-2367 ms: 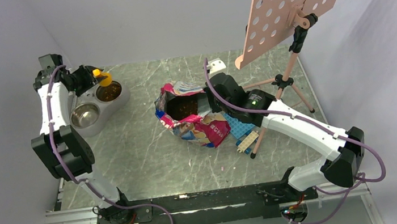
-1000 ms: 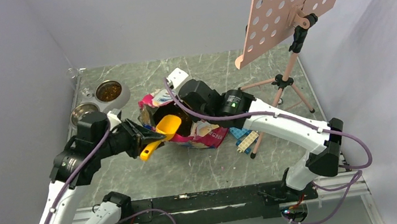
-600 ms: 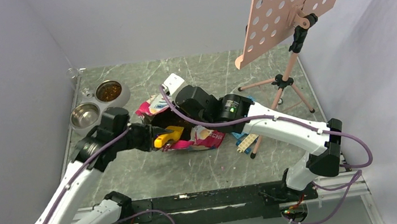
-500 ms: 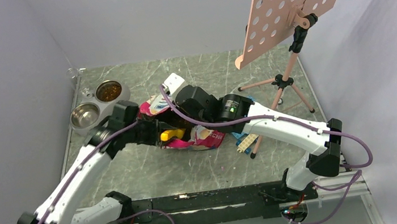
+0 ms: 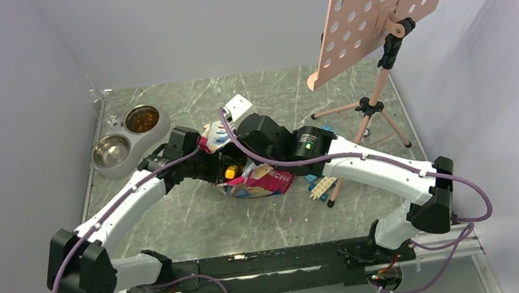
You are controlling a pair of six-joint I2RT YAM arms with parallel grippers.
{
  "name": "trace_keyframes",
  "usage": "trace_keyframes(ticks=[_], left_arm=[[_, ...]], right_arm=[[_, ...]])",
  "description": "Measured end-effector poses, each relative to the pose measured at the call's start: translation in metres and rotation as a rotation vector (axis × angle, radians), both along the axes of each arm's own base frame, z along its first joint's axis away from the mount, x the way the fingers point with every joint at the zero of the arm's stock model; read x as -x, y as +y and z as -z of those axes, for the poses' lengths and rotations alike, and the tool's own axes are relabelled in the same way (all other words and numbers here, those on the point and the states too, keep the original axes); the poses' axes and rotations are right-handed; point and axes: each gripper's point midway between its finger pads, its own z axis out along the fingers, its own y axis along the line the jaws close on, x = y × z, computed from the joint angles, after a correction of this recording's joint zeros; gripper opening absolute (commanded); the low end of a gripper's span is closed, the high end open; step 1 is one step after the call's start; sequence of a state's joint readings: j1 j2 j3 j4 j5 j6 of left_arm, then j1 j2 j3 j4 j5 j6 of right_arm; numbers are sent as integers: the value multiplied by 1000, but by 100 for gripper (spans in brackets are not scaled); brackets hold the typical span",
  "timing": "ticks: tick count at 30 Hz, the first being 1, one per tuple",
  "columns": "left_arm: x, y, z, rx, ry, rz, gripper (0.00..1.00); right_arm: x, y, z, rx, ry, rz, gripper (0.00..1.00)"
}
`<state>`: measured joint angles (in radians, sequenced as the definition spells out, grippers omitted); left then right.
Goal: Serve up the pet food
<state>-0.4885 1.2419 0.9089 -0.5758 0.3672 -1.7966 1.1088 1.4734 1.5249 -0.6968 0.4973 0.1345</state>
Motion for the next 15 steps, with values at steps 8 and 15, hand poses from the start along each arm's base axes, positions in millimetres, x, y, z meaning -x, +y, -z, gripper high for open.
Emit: trace_keyframes(ticks=[8, 15], left_arm=[[-15, -10, 19, 19, -183, 170, 0], [-25, -3, 13, 13, -481, 289, 0]], right_arm=[[1, 2, 12, -14, 30, 3, 0], [5, 2, 19, -40, 45, -2, 0]])
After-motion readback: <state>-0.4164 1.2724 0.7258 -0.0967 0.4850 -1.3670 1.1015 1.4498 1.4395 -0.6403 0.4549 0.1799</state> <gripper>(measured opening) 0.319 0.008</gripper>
